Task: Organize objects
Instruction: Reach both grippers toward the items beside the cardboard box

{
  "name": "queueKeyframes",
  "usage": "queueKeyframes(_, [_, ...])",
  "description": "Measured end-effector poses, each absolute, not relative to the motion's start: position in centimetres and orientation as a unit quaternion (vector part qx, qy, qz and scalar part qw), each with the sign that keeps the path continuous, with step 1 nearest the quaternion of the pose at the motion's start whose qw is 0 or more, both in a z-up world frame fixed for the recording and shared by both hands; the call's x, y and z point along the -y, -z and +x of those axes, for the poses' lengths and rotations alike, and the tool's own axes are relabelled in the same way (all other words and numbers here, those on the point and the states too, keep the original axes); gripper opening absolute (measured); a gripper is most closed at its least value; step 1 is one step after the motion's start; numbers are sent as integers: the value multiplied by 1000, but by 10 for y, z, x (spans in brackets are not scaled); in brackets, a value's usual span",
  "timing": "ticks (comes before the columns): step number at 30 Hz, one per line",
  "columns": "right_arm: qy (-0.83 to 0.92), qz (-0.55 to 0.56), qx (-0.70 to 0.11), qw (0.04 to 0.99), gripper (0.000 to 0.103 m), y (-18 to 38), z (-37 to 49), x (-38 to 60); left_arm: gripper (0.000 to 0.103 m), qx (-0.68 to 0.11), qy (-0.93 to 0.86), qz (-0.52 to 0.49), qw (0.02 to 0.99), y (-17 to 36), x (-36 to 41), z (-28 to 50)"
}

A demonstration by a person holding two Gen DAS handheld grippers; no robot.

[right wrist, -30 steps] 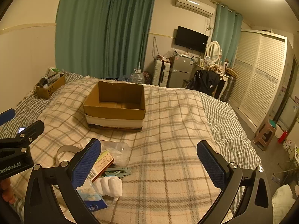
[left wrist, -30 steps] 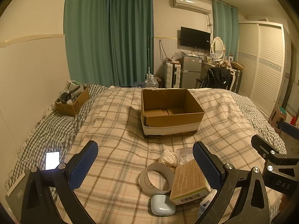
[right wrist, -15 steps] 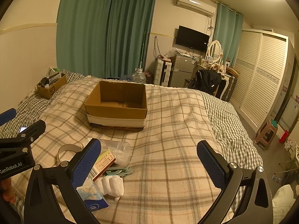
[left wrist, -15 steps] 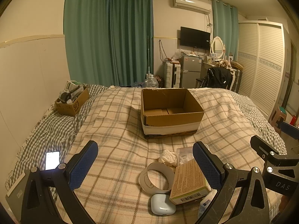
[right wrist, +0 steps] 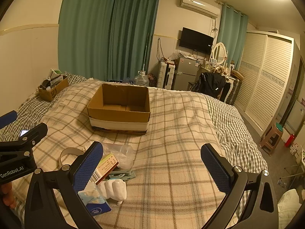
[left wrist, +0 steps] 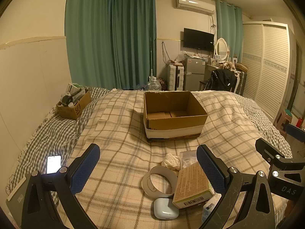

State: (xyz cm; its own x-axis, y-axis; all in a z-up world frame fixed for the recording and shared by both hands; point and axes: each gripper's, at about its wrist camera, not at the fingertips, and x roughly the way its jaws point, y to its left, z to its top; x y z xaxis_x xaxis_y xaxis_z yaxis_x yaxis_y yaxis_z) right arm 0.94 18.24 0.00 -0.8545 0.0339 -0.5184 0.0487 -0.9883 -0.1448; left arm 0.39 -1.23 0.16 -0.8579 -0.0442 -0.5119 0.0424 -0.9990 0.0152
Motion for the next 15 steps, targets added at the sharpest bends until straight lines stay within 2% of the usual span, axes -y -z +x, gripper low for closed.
queueKeyframes(15, [961,263,-84,20,103,-6,26,-184,103,22,959,281,18,7,9,13])
